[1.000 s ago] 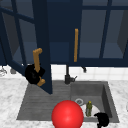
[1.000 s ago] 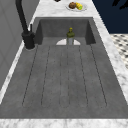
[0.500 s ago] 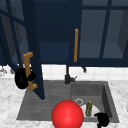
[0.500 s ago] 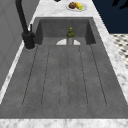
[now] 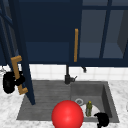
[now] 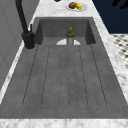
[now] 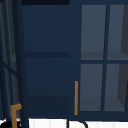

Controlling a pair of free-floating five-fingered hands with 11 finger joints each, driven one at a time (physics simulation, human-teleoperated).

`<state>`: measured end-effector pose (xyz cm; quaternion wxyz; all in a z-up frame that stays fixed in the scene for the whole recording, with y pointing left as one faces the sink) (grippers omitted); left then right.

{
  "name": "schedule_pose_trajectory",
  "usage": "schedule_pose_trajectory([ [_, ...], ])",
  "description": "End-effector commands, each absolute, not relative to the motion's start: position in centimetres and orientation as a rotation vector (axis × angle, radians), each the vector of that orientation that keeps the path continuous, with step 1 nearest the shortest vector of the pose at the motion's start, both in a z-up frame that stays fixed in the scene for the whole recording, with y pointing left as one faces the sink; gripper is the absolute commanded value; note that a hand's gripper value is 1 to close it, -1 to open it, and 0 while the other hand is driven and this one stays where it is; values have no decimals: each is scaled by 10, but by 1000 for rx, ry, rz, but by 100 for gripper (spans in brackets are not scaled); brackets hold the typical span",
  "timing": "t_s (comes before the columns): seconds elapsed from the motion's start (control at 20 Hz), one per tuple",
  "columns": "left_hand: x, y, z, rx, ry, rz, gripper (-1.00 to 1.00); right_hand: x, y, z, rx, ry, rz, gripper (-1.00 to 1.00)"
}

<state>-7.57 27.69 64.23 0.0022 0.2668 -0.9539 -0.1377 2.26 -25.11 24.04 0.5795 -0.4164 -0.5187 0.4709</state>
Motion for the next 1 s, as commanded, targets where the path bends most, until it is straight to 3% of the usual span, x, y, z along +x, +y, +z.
schedule_pose_trajectory([
  [0.0, -97, 304, 630, 838, -2996, -383, 100, 23, -251, 240, -974, -1213, 1101, 0],
  [0.95, -132, 419, 628, 631, -3037, -395, 100, 23, -251, 240, -974, -1213, 1101, 0],
])
